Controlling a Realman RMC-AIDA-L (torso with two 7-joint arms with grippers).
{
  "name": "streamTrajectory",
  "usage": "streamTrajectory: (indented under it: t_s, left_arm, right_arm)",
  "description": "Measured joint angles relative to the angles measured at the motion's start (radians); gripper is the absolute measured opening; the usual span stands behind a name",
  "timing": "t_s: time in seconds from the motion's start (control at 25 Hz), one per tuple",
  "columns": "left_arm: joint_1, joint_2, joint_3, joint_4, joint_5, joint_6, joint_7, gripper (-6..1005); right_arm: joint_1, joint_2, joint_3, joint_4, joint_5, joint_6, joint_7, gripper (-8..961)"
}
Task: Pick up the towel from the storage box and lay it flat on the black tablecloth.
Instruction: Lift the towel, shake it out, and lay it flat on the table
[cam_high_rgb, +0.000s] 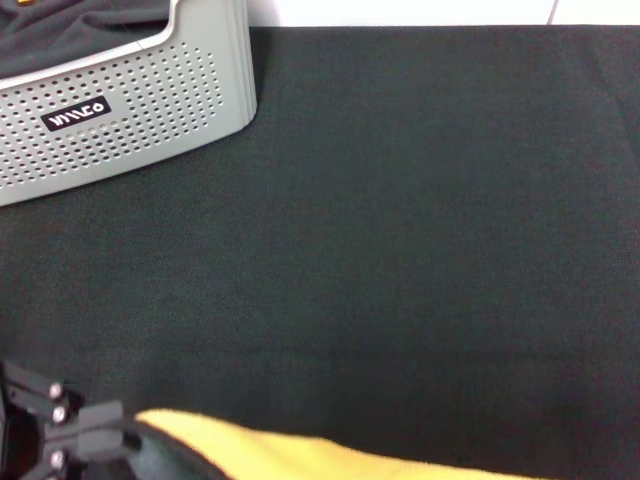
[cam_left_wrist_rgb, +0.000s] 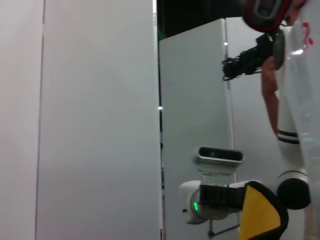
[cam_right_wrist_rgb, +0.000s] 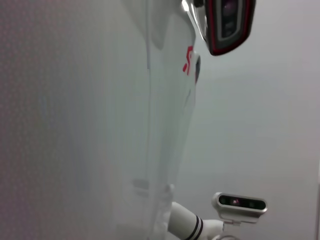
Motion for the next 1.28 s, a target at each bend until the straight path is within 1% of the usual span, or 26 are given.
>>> streamTrajectory:
  t_s: [0.2, 0.36, 0.44, 0.52, 0.6, 0.64, 0.76, 0.84, 0.88, 0.92, 0.96, 1.12, 1.2, 1.28]
  left_arm:
    - [0.038, 0.011, 0.037, 0.046, -0.023, 0.0, 0.006, 34]
    - [0.066, 0.027, 0.08, 0.08, -0.045, 0.001, 0.02, 34]
    - [0.07, 0.027, 0.088, 0.076, -0.047, 0.001, 0.036, 34]
    - [0.055, 0.02, 0.072, 0.036, -0.044, -0.002, 0.044, 34]
    - [0.015, 0.014, 0.045, -0.043, -0.036, -0.003, 0.043, 34]
    - [-0.018, 0.014, 0.033, -0.095, -0.033, -0.004, 0.043, 34]
    - [-0.117, 0.019, 0.02, -0.239, -0.022, -0.006, 0.046, 35]
    - [-0.208, 0.022, 0.001, -0.343, 0.006, -0.008, 0.047, 35]
    - [-0.26, 0.02, -0.021, -0.398, 0.037, -0.008, 0.047, 35]
    - [-0.3, 0.018, -0.038, -0.435, 0.063, -0.009, 0.048, 35]
    - [-0.354, 0.01, -0.073, -0.483, 0.106, -0.009, 0.05, 35]
    - [-0.464, -0.011, -0.162, -0.583, 0.221, -0.012, 0.079, 35]
    - [-0.491, -0.019, -0.187, -0.603, 0.253, -0.025, 0.095, 35]
    - [-0.504, -0.025, -0.197, -0.611, 0.266, -0.05, 0.101, 35]
  right_arm:
    - [-0.007, -0.004, -0.021, -0.002, 0.033, -0.003, 0.009, 12]
    - [-0.01, -0.005, -0.056, 0.004, 0.042, -0.004, 0.013, 12]
    - [-0.006, -0.005, -0.058, 0.027, 0.041, -0.003, 0.012, 12]
    - [0.003, -0.004, -0.039, 0.072, 0.04, 0.0, 0.01, 12]
    - [0.019, -0.002, 0.007, 0.145, 0.039, 0.002, 0.007, 12]
    - [0.033, -0.001, 0.045, 0.199, 0.038, 0.002, 0.006, 12]
    - [0.074, -0.002, 0.131, 0.321, 0.017, 0.004, 0.0, 12]
    - [0.109, -0.003, 0.187, 0.394, -0.018, 0.011, -0.005, 12]
    - [0.117, -0.004, 0.2, 0.409, -0.028, 0.014, -0.005, 12]
    - [0.137, -0.005, 0.226, 0.44, -0.051, 0.027, -0.007, 12]
    - [0.151, -0.006, 0.241, 0.462, -0.068, 0.042, -0.007, 12]
    - [0.193, -0.013, 0.259, 0.52, -0.103, 0.116, -0.008, 12]
    - [0.204, -0.014, 0.257, 0.529, -0.11, 0.157, -0.008, 12]
    - [0.207, -0.015, 0.254, 0.531, -0.115, 0.202, -0.008, 12]
